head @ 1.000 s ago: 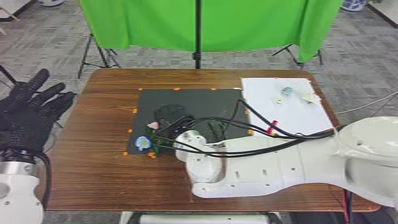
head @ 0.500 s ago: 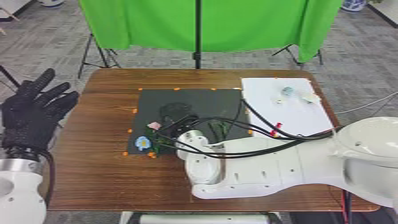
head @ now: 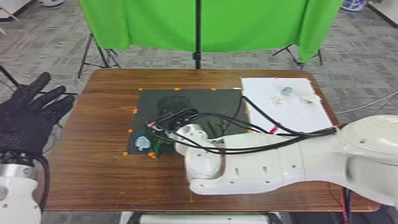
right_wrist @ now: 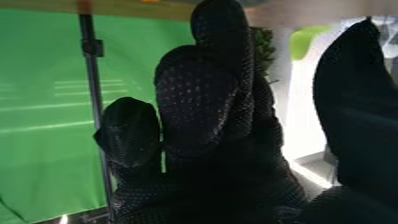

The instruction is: Arrange flowers

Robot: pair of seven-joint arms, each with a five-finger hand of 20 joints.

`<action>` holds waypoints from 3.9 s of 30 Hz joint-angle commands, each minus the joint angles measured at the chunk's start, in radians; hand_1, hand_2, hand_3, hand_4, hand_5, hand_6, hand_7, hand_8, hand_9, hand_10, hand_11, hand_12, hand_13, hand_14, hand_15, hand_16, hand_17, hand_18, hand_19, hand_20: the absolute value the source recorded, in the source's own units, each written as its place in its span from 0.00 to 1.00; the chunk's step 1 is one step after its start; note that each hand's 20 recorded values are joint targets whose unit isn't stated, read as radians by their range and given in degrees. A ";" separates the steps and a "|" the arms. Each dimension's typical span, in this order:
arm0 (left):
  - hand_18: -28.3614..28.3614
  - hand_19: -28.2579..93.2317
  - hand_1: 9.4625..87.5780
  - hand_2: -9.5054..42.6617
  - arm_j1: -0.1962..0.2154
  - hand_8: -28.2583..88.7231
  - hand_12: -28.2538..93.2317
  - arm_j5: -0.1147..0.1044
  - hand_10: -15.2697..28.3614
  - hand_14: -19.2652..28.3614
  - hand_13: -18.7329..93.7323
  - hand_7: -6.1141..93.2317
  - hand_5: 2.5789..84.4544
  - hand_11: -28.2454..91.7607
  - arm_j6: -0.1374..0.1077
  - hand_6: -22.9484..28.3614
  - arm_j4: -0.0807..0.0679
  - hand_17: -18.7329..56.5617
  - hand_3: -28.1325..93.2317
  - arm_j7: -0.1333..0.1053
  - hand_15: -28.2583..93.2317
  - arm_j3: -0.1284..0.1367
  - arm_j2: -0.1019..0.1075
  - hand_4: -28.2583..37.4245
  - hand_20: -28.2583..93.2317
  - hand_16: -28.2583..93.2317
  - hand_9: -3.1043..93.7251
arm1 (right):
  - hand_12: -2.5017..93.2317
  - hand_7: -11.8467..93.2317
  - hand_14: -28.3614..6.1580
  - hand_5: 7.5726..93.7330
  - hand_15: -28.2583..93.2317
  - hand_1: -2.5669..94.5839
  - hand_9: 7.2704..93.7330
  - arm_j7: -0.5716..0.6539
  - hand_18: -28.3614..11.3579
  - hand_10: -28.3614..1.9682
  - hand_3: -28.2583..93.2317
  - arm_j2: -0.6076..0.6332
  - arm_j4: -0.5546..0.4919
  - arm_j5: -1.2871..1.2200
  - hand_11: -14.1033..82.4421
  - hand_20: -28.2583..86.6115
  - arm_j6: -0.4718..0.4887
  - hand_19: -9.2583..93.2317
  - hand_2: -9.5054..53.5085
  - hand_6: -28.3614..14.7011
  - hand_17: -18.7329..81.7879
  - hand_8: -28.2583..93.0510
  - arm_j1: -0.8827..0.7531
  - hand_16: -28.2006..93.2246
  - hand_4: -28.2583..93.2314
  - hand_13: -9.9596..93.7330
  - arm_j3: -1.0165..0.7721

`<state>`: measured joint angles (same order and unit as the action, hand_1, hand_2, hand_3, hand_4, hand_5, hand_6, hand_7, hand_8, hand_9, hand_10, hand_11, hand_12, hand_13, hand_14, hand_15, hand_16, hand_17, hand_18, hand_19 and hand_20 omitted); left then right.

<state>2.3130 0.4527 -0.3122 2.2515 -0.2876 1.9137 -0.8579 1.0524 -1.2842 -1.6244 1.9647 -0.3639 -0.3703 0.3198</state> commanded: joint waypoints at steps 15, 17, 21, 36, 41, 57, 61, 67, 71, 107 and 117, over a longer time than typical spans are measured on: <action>0.98 0.72 0.14 0.31 0.141 0.18 0.33 0.006 0.77 0.96 0.36 0.17 0.35 0.44 -0.027 0.58 0.062 0.13 0.86 -0.017 0.66 0.071 -0.081 0.00 0.30 0.16 0.33 | 0.18 0.27 0.57 0.64 0.77 0.35 0.75 -0.103 0.21 0.40 0.85 0.452 -0.174 -0.083 0.39 0.52 0.024 1.00 0.05 0.57 0.62 0.14 -0.041 0.35 0.03 0.81 -0.362; 0.98 0.72 0.14 0.31 0.148 0.18 0.33 0.010 0.77 0.96 0.36 0.17 0.35 0.44 -0.026 0.58 0.066 0.13 0.86 -0.016 0.66 0.074 -0.086 0.00 0.30 0.16 0.33 | 0.18 0.27 0.55 0.63 0.77 0.35 0.72 -0.116 0.21 0.39 0.86 0.505 -0.159 -0.097 0.38 0.51 0.044 1.00 0.06 0.56 0.61 0.14 -0.068 0.35 0.03 0.79 -0.402; 0.98 0.72 0.14 0.32 0.145 0.18 0.33 0.003 0.77 0.96 0.36 0.17 0.35 0.44 -0.031 0.58 0.065 0.13 0.86 -0.031 0.66 0.065 -0.085 0.00 0.30 0.16 0.33 | 0.18 0.27 0.54 0.60 0.77 0.35 0.68 -0.114 0.22 0.36 0.86 0.584 -0.114 -0.143 0.36 0.49 0.053 1.00 0.06 0.56 0.59 0.14 -0.078 0.34 0.03 0.77 -0.416; 0.98 0.72 0.14 0.32 0.094 0.18 0.33 0.009 0.77 0.96 0.36 0.17 0.35 0.44 -0.014 0.58 0.048 0.13 0.86 -0.023 0.66 0.027 -0.063 0.00 0.30 0.16 0.33 | 0.17 0.27 0.52 0.51 0.79 0.34 0.55 -0.177 0.24 0.37 0.89 0.673 0.026 -0.287 0.30 0.45 0.220 1.00 0.05 0.59 0.55 0.14 -0.119 0.33 0.01 0.72 -0.467; 0.98 0.72 0.14 0.32 0.090 0.17 0.33 0.009 0.77 0.96 0.36 0.17 0.35 0.44 -0.011 0.58 0.045 0.13 0.86 -0.021 0.66 0.025 -0.061 0.00 0.30 0.16 0.33 | 0.17 0.27 0.53 0.53 0.80 0.35 0.58 -0.176 0.24 0.38 0.89 0.639 0.040 -0.275 0.32 0.45 0.331 1.00 0.04 0.63 0.55 0.13 -0.192 0.33 0.01 0.72 -0.544; 0.98 0.72 0.14 0.32 0.066 0.18 0.33 0.011 0.77 0.96 0.36 0.17 0.35 0.44 -0.004 0.58 0.035 0.13 0.86 -0.018 0.66 0.010 -0.057 0.00 0.30 0.16 0.33 | 0.18 0.26 0.54 0.49 0.81 0.36 0.61 -0.162 0.22 0.40 0.90 0.580 0.105 -0.274 0.33 0.48 0.389 1.00 0.03 0.66 0.56 0.13 -0.233 0.33 0.01 0.74 -0.537; 0.98 0.72 0.14 0.32 0.060 0.17 0.33 0.010 0.77 0.96 0.36 0.17 0.35 0.44 -0.002 0.58 0.035 0.13 0.86 -0.017 0.66 0.004 -0.059 0.00 0.30 0.16 0.33 | 0.18 0.25 0.54 0.45 0.81 0.36 0.61 -0.162 0.22 0.39 0.90 0.566 0.122 -0.267 0.34 0.49 0.406 1.00 0.02 0.66 0.56 0.13 -0.235 0.33 0.01 0.74 -0.527; 0.98 0.72 0.14 0.32 0.061 0.17 0.33 0.014 0.77 0.96 0.36 0.17 0.35 0.44 -0.002 0.58 0.037 0.13 0.86 -0.019 0.66 0.007 -0.063 0.00 0.30 0.16 0.33 | 0.17 0.27 0.57 0.53 0.80 0.40 0.65 -0.154 0.23 0.48 0.89 0.559 0.144 -0.241 0.34 0.48 0.374 1.00 0.00 0.68 0.56 0.13 -0.250 0.33 0.00 0.75 -0.501; 0.98 0.72 0.14 0.32 0.064 0.18 0.33 0.011 0.77 0.96 0.36 0.17 0.35 0.44 -0.003 0.58 0.037 0.13 0.86 -0.021 0.66 0.003 -0.065 0.00 0.30 0.16 0.33 | 0.18 0.30 0.65 0.64 0.78 0.45 0.73 -0.148 0.26 0.59 0.88 0.566 0.153 -0.210 0.36 0.48 0.298 1.00 0.00 0.69 0.58 0.14 -0.246 0.34 0.00 0.80 -0.449; 0.98 0.72 0.14 0.32 0.019 0.18 0.33 0.035 0.77 0.96 0.36 0.17 0.35 0.44 0.012 0.58 0.051 0.13 0.86 -0.009 0.66 -0.010 -0.035 0.00 0.30 0.16 0.33 | 0.38 0.35 0.80 0.88 0.76 0.60 1.00 -0.278 0.32 0.77 0.84 0.181 0.010 -0.031 0.27 0.58 0.022 1.00 0.00 0.69 0.66 0.27 -0.012 0.39 0.00 0.91 -0.189; 0.98 0.72 0.14 0.32 -0.007 0.18 0.33 0.040 0.77 0.96 0.36 0.17 0.35 0.44 0.024 0.58 0.039 0.13 0.86 0.003 0.66 -0.013 -0.023 0.00 0.30 0.16 0.33 | 0.38 0.35 0.80 0.87 0.76 0.60 1.00 -0.236 0.31 0.77 0.84 0.162 0.030 -0.070 0.27 0.58 0.072 1.00 0.00 0.70 0.66 0.27 -0.036 0.40 0.00 0.91 -0.118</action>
<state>2.3072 0.4841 -0.3039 2.2998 -0.3028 1.9004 -0.8843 0.7912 -1.1264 -1.6012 1.9105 -0.3244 -0.3783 0.1739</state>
